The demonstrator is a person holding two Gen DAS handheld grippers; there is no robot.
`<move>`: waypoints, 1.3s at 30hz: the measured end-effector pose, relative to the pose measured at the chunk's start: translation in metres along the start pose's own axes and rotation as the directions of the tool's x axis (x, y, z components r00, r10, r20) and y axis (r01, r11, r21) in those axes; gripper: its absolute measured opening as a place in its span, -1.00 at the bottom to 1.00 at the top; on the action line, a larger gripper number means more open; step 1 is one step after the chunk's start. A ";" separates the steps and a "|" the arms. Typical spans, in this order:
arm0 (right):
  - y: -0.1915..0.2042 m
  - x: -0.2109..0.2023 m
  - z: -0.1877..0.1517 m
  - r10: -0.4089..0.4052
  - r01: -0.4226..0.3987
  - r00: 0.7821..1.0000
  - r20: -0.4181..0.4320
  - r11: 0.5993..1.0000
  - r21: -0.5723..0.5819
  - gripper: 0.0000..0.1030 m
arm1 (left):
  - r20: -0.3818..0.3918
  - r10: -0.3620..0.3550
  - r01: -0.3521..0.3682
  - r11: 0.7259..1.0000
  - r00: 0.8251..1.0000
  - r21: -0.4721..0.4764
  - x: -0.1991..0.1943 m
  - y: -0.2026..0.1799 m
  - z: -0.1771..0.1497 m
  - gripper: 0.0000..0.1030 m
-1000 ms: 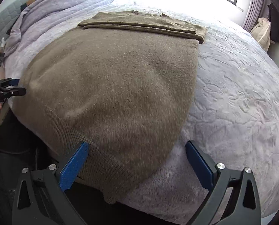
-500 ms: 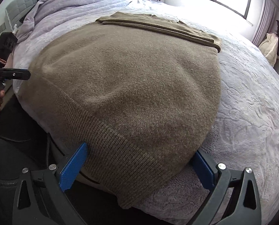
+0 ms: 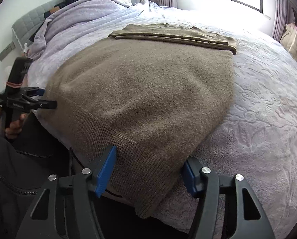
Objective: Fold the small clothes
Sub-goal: 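Grasp the ribbed hem with both tools and lift it off the bed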
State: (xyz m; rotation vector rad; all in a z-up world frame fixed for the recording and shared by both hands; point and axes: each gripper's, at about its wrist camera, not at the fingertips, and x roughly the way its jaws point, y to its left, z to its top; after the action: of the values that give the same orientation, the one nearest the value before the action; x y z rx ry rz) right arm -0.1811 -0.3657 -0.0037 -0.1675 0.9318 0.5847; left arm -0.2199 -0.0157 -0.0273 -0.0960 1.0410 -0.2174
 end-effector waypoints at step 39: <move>-0.010 0.001 0.002 0.217 -0.221 0.975 0.039 0.966 0.134 -0.75 | 0.093 -0.070 0.077 0.994 0.993 -0.076 -0.032 0.023 0.000 -0.80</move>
State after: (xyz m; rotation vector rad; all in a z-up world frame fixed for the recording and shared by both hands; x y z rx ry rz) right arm -0.1737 -0.3729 -0.0046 0.0677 0.9707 0.7221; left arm -0.2325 0.0135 -0.0042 -0.2145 0.9566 -0.2368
